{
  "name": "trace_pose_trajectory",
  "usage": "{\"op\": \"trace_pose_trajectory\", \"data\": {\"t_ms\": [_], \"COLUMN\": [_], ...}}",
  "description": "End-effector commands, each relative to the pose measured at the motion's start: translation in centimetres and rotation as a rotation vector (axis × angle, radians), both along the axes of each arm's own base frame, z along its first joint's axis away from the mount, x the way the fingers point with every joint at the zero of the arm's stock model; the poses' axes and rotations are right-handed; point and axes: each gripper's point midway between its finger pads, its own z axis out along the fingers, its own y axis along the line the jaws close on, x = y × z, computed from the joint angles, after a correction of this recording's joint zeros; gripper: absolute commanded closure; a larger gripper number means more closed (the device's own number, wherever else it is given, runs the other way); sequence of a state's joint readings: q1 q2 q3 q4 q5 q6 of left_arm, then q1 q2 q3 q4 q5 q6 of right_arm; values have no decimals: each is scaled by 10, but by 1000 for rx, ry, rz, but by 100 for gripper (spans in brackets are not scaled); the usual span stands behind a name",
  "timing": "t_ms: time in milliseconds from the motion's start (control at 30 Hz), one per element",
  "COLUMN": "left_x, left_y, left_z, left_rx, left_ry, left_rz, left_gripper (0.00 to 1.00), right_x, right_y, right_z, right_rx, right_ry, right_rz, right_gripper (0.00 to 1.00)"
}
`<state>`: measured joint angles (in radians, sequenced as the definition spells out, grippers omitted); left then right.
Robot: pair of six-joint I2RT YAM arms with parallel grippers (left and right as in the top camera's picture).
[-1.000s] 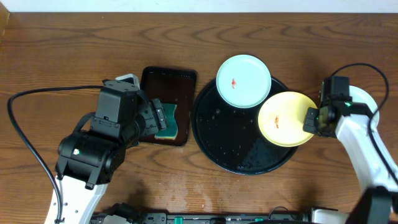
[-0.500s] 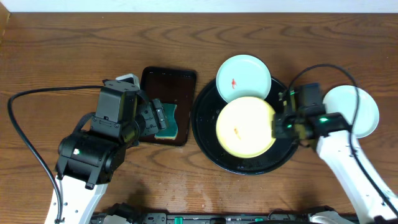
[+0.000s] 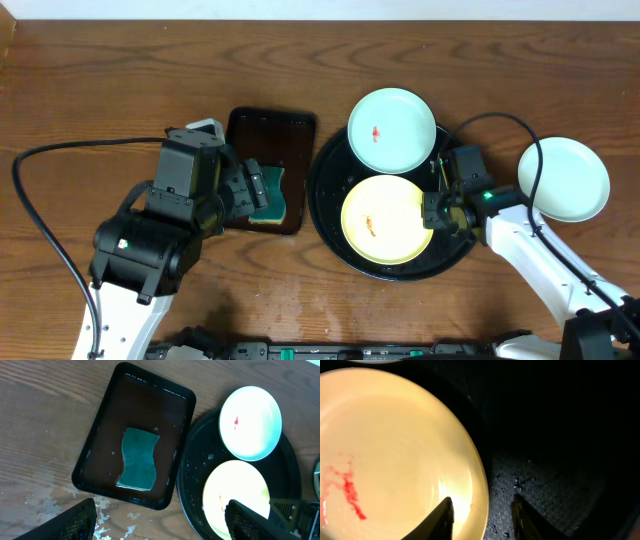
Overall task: Clean dirty plates on tray and stack at the side
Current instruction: 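Dip the sponge in the black tray water with the left gripper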
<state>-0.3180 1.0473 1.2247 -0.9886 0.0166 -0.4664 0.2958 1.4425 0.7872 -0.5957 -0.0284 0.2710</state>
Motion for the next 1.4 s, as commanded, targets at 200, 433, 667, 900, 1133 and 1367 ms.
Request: {"op": "trace_pose_trajectory", "data": {"t_ms": [200,433,667,900,1133,1367], "left_x": [-1,-1,-2,11,36,29], "left_y": [1,1,2,-1,-10,-14], "left_z": [5,6,-19,-95,-170,-232], "left_rx": [1,2,33,118,171,185], "left_ry": [-5,-8,75,317,494,683], "left_rz": [-7,-6,-4,-1,4,24], "left_gripper": [17,17,18,24,35,44], "right_x": [-2,1,0,-1,-3,-5], "right_y": [-5,-4,-4,-5,-5,-6], "right_z": [-11,-41,-47,-47,-47,-48], "right_rx": [-56,-68,-62,-60,-61,-64], "right_ry": [39,95,115,121,129,138], "right_rz": [88,87,51,27,29,28], "right_gripper": [64,80,99,99,99,99]}}
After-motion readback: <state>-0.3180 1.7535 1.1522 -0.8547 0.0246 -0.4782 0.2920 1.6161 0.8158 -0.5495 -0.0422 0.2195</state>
